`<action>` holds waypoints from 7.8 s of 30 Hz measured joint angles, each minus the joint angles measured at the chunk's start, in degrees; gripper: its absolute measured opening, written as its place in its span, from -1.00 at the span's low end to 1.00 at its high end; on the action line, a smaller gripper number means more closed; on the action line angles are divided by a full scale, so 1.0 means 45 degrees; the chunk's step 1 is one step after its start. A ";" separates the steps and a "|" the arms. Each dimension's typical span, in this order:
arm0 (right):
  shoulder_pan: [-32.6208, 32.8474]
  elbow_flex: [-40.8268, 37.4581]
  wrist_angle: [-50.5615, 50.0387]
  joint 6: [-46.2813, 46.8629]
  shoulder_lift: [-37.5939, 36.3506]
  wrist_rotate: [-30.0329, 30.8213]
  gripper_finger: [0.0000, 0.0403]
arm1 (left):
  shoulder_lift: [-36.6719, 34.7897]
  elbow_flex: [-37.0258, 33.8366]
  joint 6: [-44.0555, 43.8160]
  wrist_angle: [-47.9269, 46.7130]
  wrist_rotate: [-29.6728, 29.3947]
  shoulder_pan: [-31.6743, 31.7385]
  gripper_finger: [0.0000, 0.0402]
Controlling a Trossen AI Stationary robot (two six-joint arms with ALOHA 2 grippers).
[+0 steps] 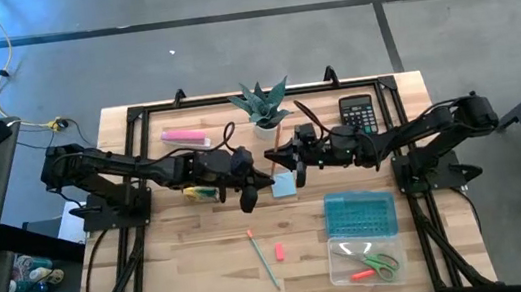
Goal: Pack school essentials
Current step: Put the orange pencil into the blue supply box, then put the blue pencil into the blue supply box
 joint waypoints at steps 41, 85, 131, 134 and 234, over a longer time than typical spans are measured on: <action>0.5238 -0.0005 -1.3603 0.7061 -0.3442 -0.1123 -0.97 | -0.0005 0.0000 0.0527 -0.3168 -0.0254 0.0000 -0.16; 1.0472 -0.0005 -1.4072 1.1318 0.0379 -0.1151 -0.66 | -0.0015 0.0000 0.0527 -0.3173 -0.0346 0.0000 -0.16; 0.8644 0.4260 -1.3731 0.9708 -0.0720 0.7921 -0.46 | -0.0521 0.0296 0.4089 -0.5500 0.2153 -0.0719 -0.04; 0.8541 0.5067 -1.4041 0.9835 -0.0137 0.7903 -0.46 | -0.0628 0.0700 0.5328 -0.5685 0.2185 -0.1120 -0.04; 0.7241 1.1322 -2.1229 1.3534 0.5333 0.4092 -0.47 | 0.5911 0.2370 1.2249 -0.7801 0.3584 -0.2244 -0.92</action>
